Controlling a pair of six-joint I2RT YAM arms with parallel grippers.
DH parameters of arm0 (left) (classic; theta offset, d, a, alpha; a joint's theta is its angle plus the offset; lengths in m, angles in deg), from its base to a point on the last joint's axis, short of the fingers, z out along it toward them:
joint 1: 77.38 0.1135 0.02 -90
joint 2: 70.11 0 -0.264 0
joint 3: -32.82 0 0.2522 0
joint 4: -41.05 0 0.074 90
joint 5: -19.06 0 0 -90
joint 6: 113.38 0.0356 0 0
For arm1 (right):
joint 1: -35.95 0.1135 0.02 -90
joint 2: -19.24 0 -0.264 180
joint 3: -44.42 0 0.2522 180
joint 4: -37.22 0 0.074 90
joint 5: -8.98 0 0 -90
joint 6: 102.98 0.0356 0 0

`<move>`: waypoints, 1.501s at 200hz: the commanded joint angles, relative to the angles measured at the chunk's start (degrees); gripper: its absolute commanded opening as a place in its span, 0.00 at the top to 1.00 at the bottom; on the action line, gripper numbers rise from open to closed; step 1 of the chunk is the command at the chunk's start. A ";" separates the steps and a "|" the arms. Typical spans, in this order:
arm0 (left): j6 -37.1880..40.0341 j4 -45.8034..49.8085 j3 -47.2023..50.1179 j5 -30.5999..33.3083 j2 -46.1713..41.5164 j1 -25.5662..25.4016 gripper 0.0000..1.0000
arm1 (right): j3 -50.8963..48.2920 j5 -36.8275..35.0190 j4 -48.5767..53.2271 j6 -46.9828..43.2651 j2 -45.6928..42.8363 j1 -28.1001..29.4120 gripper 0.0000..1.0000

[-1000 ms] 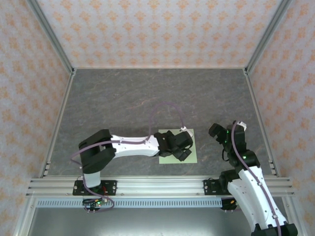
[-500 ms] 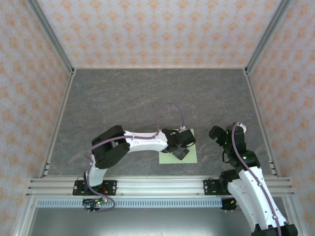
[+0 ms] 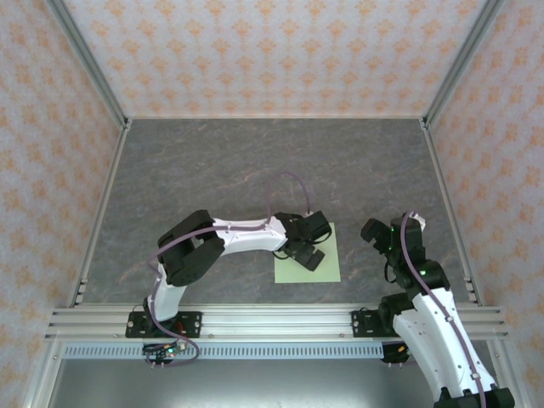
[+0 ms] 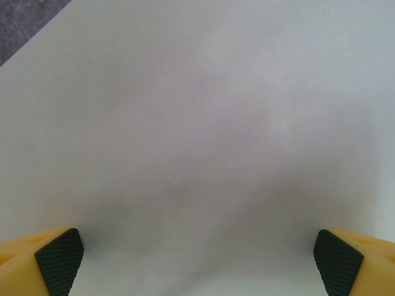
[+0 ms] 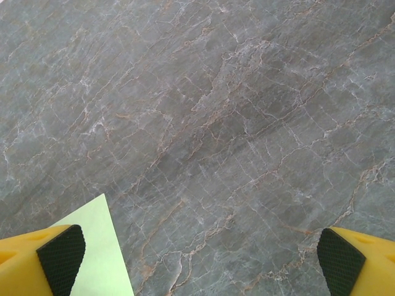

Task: Fold a paper plane with a square sheet of paper (fold left side to right side)
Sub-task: Move the square sheet of paper to the center of the table, then pick up the square sheet of paper from the center of the table.

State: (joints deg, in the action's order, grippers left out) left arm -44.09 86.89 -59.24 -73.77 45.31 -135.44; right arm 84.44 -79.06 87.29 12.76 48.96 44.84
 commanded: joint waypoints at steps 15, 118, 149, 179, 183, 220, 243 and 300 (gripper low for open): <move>1.92 5.43 1.51 -0.27 2.01 3.42 0.00 | 2.22 -0.42 1.59 0.17 -0.64 0.34 0.00; 20.21 11.72 0.25 -3.58 1.00 15.02 0.00 | 2.13 0.77 1.42 0.96 -0.50 0.34 0.00; 23.03 12.97 -1.54 -3.84 0.31 16.83 0.01 | 2.22 2.69 -0.11 1.73 1.18 0.34 0.00; 21.98 11.70 -1.90 -6.34 -4.47 16.86 0.01 | 3.53 6.11 -4.39 2.21 6.98 0.72 0.00; 21.88 11.45 -1.86 -6.84 -5.31 16.84 0.01 | 4.08 6.18 -4.88 2.13 8.07 0.89 0.00; 16.99 7.81 1.46 -9.03 -14.99 16.97 0.00 | 9.38 3.22 -9.79 1.09 20.07 7.36 0.00; 10.93 3.17 7.87 -10.47 -21.04 17.45 0.00 | 12.59 -0.16 -14.81 1.58 29.32 13.66 0.00; -4.54 -13.35 25.29 -18.89 -27.98 21.49 0.02 | 26.76 -2.22 -21.78 0.98 56.10 23.09 0.02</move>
State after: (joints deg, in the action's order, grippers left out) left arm -40.24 81.47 -38.28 -88.59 18.09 -115.07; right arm 105.95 -78.49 69.68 14.03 97.98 65.84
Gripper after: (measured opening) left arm 0.994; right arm 0.981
